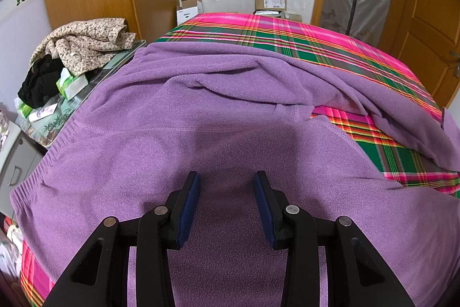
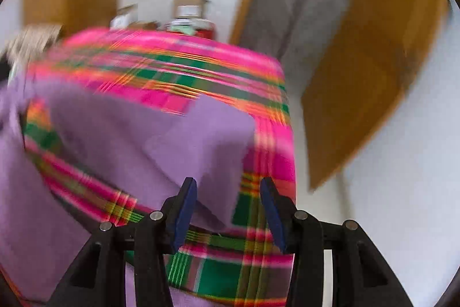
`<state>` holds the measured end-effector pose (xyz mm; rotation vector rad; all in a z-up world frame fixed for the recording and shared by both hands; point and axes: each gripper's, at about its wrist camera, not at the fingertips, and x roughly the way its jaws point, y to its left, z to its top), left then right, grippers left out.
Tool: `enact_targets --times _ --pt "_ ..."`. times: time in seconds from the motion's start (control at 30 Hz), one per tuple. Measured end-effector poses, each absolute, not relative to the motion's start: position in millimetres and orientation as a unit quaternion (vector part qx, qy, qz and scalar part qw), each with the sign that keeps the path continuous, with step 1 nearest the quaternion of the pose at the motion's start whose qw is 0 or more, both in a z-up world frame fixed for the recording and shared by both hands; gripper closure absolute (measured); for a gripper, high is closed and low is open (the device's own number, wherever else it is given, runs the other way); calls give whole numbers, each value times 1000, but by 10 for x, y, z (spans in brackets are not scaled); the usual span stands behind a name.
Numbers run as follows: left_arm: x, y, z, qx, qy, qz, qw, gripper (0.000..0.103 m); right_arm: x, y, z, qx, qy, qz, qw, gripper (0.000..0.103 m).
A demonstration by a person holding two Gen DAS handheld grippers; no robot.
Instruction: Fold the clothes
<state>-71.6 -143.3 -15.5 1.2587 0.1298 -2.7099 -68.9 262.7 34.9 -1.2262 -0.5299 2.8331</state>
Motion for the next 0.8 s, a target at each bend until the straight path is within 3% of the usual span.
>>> enact_targets --times 0.13,0.3,0.37,0.4,0.47,0.6,0.7,0.8 --pt "-717 -1434 -156 419 44 -904 75 63 -883 2382 243 -395 -213 893 -32 56" --pt "-709 -1439 -154 419 47 -904 74 63 -1053 2429 49 -440 -190 876 -61 58" --pt "-707 -1443 -153 419 48 -904 73 63 -1128 2485 19 -447 -165 876 -69 70" --pt "-707 -1444 -153 419 48 -904 73 63 -1171 2517 12 -451 -150 877 -68 96" --pt "-708 -1445 -152 419 47 -904 73 63 -1156 2604 69 -436 -124 889 -59 99" --pt "-701 -1452 -151 419 47 -904 73 63 -1026 2995 386 -365 -5 931 -29 99" --pt "-693 -1450 -150 419 46 -904 73 63 -901 3553 563 -314 137 939 40 99" --pt "-694 -1451 -149 419 46 -904 73 62 -803 4041 522 -314 243 909 128 91"
